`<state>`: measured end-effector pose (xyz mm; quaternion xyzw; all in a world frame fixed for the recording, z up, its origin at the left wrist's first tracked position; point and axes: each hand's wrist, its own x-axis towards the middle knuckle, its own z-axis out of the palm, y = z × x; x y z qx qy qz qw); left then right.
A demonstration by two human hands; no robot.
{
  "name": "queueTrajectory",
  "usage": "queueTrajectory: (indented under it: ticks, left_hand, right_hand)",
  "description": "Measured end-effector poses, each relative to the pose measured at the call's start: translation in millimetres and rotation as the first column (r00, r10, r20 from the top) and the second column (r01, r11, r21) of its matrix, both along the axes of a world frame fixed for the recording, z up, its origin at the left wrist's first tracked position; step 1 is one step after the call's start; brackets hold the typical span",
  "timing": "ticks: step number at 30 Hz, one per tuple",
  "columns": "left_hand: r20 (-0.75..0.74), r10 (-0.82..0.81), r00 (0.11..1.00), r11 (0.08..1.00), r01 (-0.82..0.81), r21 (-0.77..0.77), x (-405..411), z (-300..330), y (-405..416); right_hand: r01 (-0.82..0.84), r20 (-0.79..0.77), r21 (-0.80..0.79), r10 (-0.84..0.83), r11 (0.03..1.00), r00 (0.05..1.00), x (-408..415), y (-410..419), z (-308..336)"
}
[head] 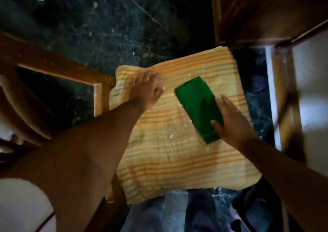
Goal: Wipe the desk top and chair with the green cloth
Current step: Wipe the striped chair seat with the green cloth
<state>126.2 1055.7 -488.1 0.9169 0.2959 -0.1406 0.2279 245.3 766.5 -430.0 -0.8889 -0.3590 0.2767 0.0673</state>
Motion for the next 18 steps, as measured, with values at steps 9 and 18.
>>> queueTrajectory:
  ticks: [9, 18]
  left_hand:
    - [0.048, -0.157, 0.986, 0.956, 0.14, 0.259, -22, -52, 39]
    - [0.202, -0.158, 0.967, 0.961, 0.103, 0.257, -21, -79, 39]
  right_hand:
    - [-0.317, 0.275, -0.071, 0.324, 0.946, 0.905, 5, 79, -74]
    - [-0.768, 0.109, 0.162, 0.763, 0.619, 0.638, -215, 43, -88]
